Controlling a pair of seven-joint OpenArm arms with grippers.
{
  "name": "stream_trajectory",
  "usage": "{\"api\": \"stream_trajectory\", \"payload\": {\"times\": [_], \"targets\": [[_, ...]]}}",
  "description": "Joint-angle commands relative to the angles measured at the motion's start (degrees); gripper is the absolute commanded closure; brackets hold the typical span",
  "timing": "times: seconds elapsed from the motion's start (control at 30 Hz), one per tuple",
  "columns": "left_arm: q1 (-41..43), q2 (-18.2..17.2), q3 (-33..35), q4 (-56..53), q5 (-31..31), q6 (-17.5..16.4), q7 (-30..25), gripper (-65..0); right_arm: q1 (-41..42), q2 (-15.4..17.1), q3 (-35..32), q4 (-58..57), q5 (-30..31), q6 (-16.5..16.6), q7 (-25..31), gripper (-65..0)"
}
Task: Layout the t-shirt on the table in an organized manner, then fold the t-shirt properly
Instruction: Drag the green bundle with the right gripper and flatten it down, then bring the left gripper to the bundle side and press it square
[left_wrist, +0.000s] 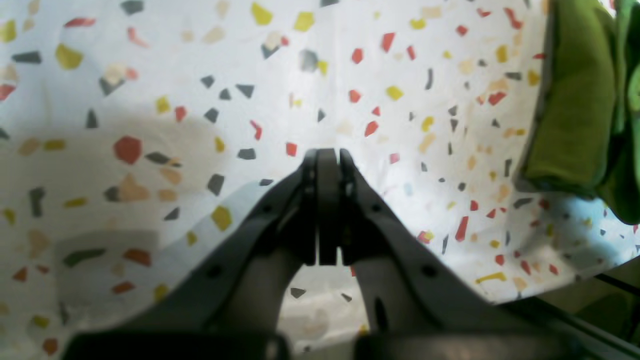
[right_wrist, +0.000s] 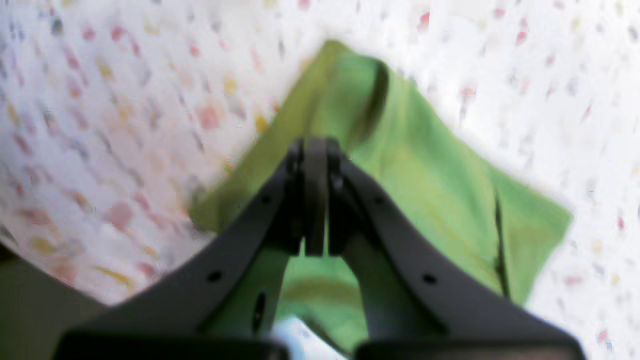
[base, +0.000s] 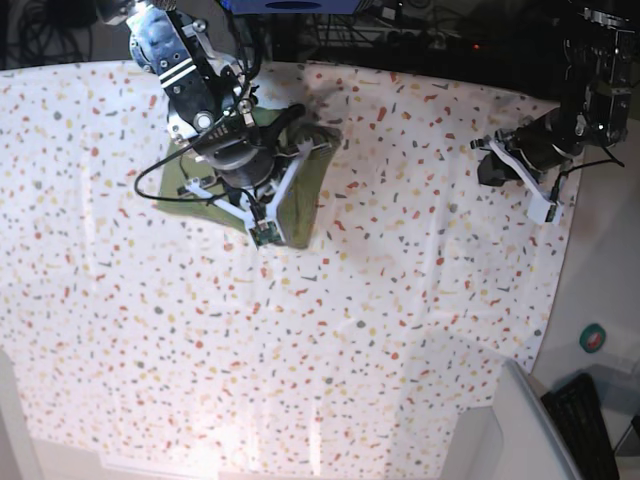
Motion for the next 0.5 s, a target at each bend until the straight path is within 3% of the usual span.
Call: {"api": "stream_trajectory", "payload": {"times": [0.0,0.2,0.47], "targets": [[-0.57,-0.92,-0.40,0.83,-0.70,-0.29,-0.79,0.0,0.15,-0.04,0.28,-0.39,-0.24,-0.19,0.89,0.0],[-0.74,-0.74,-0.40,0.83,-0.70,-0.29,-0.79,0.0,1.65,-2.59,3.18,-10.76,-0.24,-0.19,1.15,0.0],[-0.74,-0.74,-0.40,0.83,-0.70,-0.29,-0.79,0.0,-2.57,-0.48,9.68,0.58,-0.24,-0.19,0.80,0.0]]}}
